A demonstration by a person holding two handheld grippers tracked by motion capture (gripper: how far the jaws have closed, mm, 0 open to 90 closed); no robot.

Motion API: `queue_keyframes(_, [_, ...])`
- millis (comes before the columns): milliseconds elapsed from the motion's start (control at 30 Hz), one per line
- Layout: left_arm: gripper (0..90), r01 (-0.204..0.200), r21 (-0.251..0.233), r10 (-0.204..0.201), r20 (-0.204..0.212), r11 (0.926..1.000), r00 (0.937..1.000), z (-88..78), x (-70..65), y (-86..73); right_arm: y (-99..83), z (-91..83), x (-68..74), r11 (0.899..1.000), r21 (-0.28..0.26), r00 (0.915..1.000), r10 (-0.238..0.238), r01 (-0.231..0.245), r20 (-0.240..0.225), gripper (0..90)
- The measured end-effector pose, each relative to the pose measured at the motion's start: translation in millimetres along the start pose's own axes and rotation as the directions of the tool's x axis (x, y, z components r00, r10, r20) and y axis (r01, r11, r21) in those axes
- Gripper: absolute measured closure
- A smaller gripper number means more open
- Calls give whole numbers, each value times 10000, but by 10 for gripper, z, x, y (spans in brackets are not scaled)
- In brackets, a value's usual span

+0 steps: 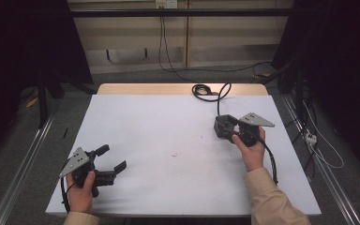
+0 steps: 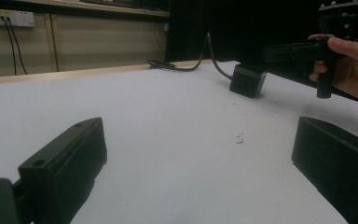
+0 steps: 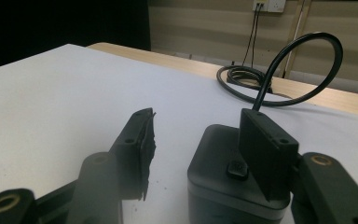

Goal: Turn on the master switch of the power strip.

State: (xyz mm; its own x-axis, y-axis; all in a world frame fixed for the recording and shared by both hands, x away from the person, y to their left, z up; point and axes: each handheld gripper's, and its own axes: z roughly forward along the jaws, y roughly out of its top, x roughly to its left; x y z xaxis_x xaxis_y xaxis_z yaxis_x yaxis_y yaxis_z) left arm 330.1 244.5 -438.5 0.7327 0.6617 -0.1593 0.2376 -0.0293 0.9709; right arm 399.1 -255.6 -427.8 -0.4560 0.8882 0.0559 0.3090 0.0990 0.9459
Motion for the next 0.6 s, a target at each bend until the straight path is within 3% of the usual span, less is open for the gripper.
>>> queue_keyframes(600, [28, -9, -7, 9, -38, 10000, 10000, -11, 4, 2, 51, 32, -22, 9999, 107, 10000, 81, -81, -30, 594])
